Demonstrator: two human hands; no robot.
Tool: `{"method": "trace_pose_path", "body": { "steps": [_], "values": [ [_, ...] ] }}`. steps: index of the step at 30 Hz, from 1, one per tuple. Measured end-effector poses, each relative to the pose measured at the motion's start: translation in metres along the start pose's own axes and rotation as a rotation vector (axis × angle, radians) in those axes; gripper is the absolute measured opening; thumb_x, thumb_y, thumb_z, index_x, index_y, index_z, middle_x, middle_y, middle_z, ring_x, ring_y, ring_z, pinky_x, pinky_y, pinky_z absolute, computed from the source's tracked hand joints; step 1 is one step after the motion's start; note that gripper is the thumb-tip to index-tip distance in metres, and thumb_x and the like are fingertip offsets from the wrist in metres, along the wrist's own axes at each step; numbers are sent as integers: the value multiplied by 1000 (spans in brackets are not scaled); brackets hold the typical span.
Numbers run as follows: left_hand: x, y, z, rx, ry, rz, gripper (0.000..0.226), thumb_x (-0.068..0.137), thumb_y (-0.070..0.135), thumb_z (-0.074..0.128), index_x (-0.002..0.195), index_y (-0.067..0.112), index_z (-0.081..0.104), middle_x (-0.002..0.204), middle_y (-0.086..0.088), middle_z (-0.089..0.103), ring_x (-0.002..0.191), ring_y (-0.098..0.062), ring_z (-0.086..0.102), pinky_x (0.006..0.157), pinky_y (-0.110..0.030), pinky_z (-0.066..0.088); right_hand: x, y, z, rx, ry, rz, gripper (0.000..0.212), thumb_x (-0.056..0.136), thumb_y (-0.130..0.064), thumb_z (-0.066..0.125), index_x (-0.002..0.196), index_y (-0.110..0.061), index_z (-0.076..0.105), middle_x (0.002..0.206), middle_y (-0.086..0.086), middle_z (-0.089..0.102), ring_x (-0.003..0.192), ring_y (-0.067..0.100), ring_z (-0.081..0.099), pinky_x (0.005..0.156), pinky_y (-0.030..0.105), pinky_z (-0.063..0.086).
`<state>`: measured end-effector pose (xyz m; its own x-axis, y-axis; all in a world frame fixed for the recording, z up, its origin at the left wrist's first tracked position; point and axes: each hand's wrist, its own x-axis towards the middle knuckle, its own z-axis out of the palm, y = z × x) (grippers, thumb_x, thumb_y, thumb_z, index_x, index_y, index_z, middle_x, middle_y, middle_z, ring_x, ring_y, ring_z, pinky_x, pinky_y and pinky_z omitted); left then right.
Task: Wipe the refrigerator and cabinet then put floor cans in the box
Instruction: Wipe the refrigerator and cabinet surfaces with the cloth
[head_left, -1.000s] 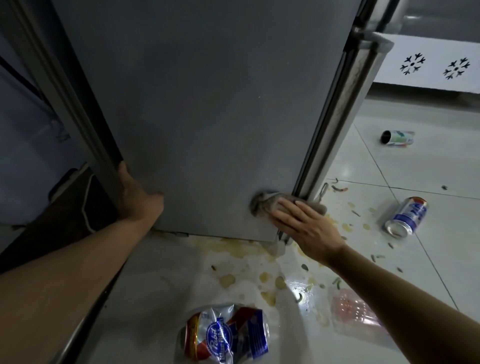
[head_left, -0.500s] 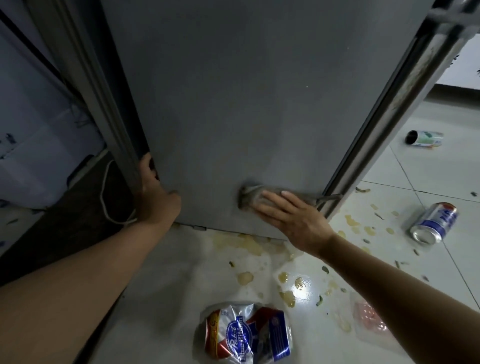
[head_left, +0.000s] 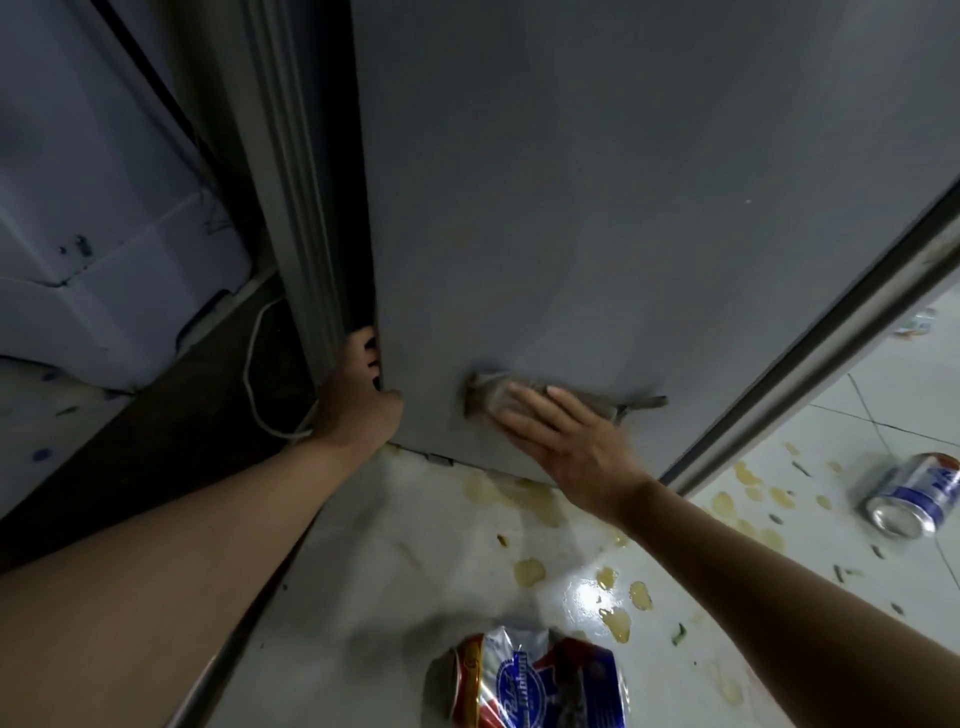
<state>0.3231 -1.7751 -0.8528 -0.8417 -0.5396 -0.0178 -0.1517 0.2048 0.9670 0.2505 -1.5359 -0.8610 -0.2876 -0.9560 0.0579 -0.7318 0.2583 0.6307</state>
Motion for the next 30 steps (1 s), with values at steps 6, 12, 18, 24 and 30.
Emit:
{"method": "trace_pose_path", "body": {
  "steps": [6, 12, 18, 24, 30],
  "values": [
    [7, -9, -8, -39, -32, 6, 58, 79, -11, 53, 130, 14, 41, 122, -4, 55, 112, -16, 53, 93, -29, 42, 27, 9, -19, -34, 79, 15, 56, 92, -18, 28, 147, -17, 19, 154, -4, 6, 144, 23, 1, 119, 44, 0],
    [17, -15, -15, -101, -66, -26, 42, 81, -11, 53, 114, 14, 51, 108, -1, 57, 94, -12, 56, 78, -14, 42, 59, 14, -35, -19, 310, 142, 53, 90, -13, 28, 141, -14, 40, 150, 0, 37, 142, 28, 20, 117, 40, 0],
    [16, -16, -22, -161, -114, -39, 43, 82, -15, 48, 118, 7, 52, 100, 0, 58, 89, -9, 56, 69, -9, 45, 67, -17, -28, -55, -230, -165, 66, 87, -17, 10, 152, -15, -3, 158, -1, -14, 137, 23, -28, 108, 49, -23],
    [26, -24, -28, -184, -125, -115, 42, 82, -19, 42, 111, 9, 55, 106, -7, 58, 95, -15, 57, 81, -19, 45, 98, 13, -67, -5, 292, 86, 53, 92, -13, 22, 141, -14, 41, 150, 2, 37, 142, 24, 21, 116, 41, 4],
    [33, -44, -25, -222, -134, -201, 47, 77, -28, 33, 109, 0, 54, 101, -11, 60, 90, -15, 59, 74, -12, 50, 118, -1, -55, -30, 373, 132, 51, 94, -10, 23, 145, -14, 32, 153, 1, 30, 143, 24, 13, 117, 44, 1]
  ]
}}
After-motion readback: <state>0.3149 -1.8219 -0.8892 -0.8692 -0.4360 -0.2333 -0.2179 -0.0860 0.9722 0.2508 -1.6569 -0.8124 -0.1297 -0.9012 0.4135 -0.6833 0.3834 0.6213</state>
